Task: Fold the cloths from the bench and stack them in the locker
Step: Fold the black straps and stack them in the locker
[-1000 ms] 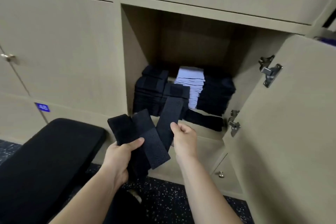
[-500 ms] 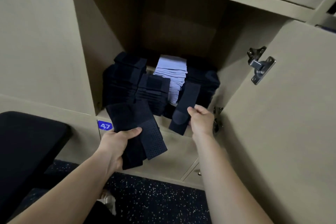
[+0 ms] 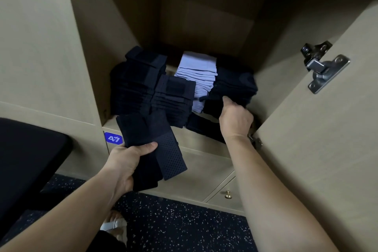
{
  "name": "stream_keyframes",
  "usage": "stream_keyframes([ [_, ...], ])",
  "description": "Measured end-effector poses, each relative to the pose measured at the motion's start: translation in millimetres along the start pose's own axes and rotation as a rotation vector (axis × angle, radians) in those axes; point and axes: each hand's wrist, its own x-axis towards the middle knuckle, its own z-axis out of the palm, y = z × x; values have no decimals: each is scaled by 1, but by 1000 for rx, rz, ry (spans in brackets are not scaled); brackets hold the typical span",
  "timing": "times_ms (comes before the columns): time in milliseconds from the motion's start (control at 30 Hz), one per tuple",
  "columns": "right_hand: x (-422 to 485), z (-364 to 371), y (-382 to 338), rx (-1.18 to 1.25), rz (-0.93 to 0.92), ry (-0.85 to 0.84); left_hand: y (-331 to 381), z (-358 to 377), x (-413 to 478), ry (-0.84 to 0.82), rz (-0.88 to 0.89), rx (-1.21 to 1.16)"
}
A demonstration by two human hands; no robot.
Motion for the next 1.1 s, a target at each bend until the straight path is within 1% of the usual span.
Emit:
stream_keyframes([
  [100,-5,9,-2,-95,-133,10,-4,-4,3,0,-8,-15],
  [167,-14,23,1,-104,-210,-92,-7,-7,4,-1,-14,-27],
  [200,-19,27,2,-95,-229,-169,-8,-9,4,2,-14,-32],
  [267,-26,38,8,-96,-250,-255,-8,-11,5,11,-9,-40],
  [333,-31,45,10,-98,-269,-283,-9,-13,6,11,-5,-44],
  [433,-36,54,9,-85,-301,-261,-9,-13,7,9,-1,-36],
  [667,-54,63,12,-89,-343,-297,-9,-10,4,1,6,-30],
  [733,-57,67,14,-93,-357,-292,-10,-10,5,2,8,-29],
  [933,-58,67,14,-84,-389,-204,-10,-6,2,-7,9,-26],
  [1100,-59,66,14,-66,-390,-3,-9,-2,-5,-10,13,-14],
])
